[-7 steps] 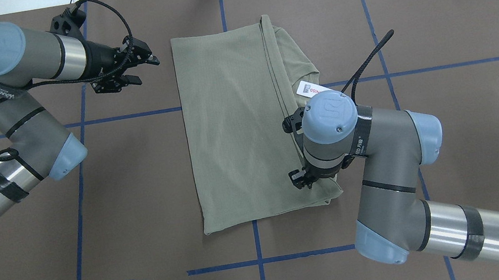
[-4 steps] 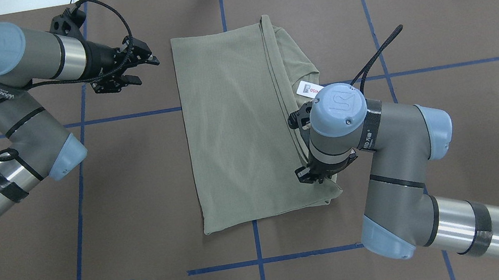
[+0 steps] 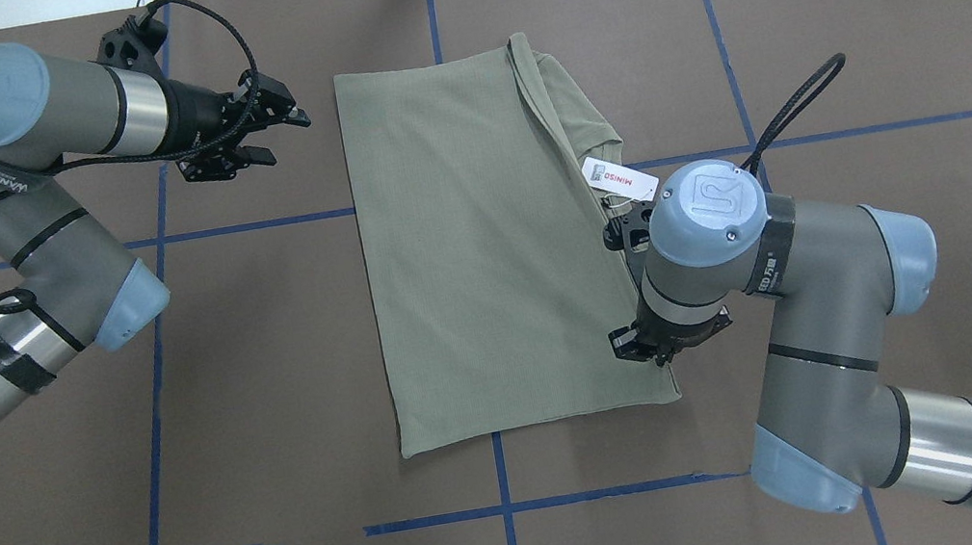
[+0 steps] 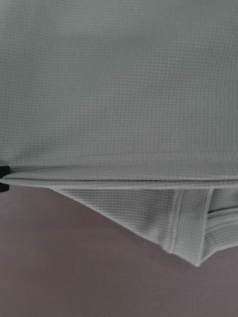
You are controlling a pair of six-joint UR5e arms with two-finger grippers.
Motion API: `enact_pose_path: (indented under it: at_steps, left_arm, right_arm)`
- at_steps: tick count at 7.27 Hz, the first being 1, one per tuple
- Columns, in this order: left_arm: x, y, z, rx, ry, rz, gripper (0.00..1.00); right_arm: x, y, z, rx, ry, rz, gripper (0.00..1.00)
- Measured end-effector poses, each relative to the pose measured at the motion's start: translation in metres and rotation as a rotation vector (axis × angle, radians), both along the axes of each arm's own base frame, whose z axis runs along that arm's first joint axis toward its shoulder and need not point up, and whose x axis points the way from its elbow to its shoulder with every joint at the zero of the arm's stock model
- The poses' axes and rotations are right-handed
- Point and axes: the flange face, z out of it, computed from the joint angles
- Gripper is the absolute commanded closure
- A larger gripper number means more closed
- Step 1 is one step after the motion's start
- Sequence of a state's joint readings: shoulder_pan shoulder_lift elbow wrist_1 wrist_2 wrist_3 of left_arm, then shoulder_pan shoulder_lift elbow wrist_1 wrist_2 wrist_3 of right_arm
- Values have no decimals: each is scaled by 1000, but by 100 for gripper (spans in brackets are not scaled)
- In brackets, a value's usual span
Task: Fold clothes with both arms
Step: 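Slide the right gripper along the shirt side toward the corner nearest the robot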
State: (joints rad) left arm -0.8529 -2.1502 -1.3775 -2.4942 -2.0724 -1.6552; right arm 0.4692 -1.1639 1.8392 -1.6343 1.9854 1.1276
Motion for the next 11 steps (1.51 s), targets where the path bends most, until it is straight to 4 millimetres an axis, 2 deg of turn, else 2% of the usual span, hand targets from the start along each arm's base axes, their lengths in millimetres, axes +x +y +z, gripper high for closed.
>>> enact_pose_path:
  at_steps: [1,3,5,7,9,11]
  left_arm:
    - [0,0,0,0,0,0,29]
    - [0,0,1,-1,-1,-1,29]
    - [0,0,1,-1,-1,-1,29]
    - [1,0,1,0,-1,0,29]
    - [0,0,1,-1,-1,-1,29]
    - [0,0,1,-1,-1,-1,29]
  right_arm:
    - [-3,9,1,-59,11,54,0]
    - [-5,12,-3,-94,12,93,0]
    - [7,8,-21,-83,-16,150,0]
    - [9,12,-29,-152,-3,378,1]
    - [-12,35,-13,-246,-38,586,2]
    - [-29,54,3,-305,-68,687,5]
